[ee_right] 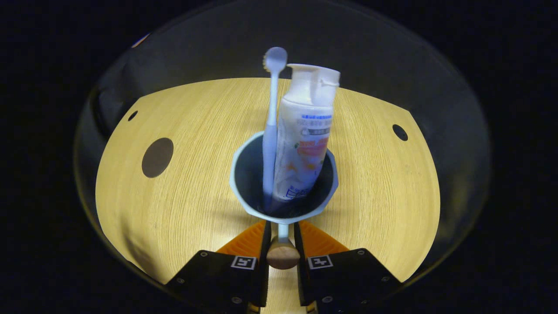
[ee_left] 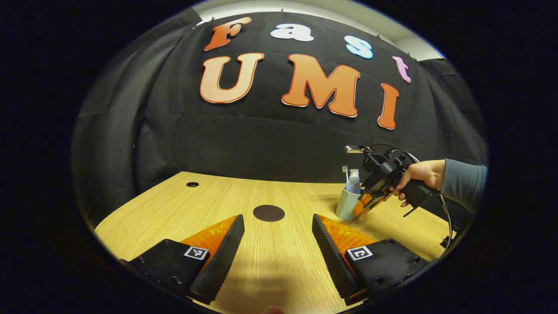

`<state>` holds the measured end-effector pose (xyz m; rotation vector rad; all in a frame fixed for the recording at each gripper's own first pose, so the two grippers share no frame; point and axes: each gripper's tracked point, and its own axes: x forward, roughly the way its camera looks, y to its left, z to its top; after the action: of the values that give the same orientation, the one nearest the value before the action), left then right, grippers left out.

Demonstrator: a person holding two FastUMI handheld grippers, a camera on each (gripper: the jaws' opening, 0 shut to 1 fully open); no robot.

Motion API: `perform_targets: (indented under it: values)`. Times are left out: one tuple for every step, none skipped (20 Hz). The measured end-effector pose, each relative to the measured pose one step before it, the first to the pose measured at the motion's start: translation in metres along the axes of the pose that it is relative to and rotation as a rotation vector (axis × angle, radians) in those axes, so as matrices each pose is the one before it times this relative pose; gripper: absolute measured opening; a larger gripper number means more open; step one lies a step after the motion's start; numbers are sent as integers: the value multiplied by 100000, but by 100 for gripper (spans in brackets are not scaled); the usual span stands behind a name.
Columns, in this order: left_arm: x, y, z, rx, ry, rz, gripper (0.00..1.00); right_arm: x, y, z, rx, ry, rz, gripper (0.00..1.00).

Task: Put the toothbrush and toothpaste on the desktop into the cup, then pick up the cup and place it on the coaster on the desktop.

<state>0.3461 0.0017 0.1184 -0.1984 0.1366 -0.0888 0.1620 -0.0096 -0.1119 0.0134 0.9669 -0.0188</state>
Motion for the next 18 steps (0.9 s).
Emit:
perform_targets:
  values:
    - [-136, 233, 49, -97, 38, 459, 99, -117, 49, 189, -338, -336, -308, 28]
    - [-90, 144, -175, -40, 19, 436, 99, 99, -58, 118, -1728, -889, -765, 26]
    - [-21, 230, -121, -100, 678, 282, 100, -46, 6, 197, -1819, -1138, -1175, 25]
    - [-105, 88, -315, -82, 553, 191, 99, 6, 30, 51, -1558, -863, -1079, 24]
    - [-41, -7, -99, -130, 728, 63, 99, -7, 103, 113, -1268, -560, -121, 24]
    - [-147, -60, -130, 84, 715, -23, 99, 65, 78, -116, -444, -36, 964, 23]
    - [-70, 14, -52, 365, 278, 50, 99, 23, 84, 11, 166, 429, 1428, 28]
    - [-112, 100, -33, 578, 213, 249, 99, 117, -4, -84, 0, 33, 998, 23]
    - [1, 160, 136, 257, 264, 375, 99, 30, -67, 138, -518, -354, 138, 23]
    - [-203, 173, -39, 24, 21, 366, 99, -78, 112, 145, -480, -475, 274, 23]
    - [-109, 177, 9, -69, -83, 596, 99, -77, 98, 188, 426, -395, 995, 23]
    - [-152, 215, -84, 112, -5, 502, 99, -9, 75, 31, 912, -710, 1327, 23]
    - [-89, 283, 58, 470, 690, 633, 99, -31, -11, 223, -160, -1021, 748, 23]
    - [-75, 139, 24, 982, 68, 687, 99, 56, -157, 165, -1078, -1294, -201, 23]
    - [26, 424, 276, 916, -243, 1108, 99, 65, -28, 253, -938, -815, -330, 23]
    - [-314, 260, 80, 586, -26, 697, 99, 7, 256, -132, -414, -458, 597, 23]
    - [-145, 169, 204, 211, -269, 402, 99, 27, 118, 67, -537, -112, 1064, 23]
    - [-334, 116, 57, 206, 36, 290, 99, 9, -17, -12, -697, -89, 890, 19]
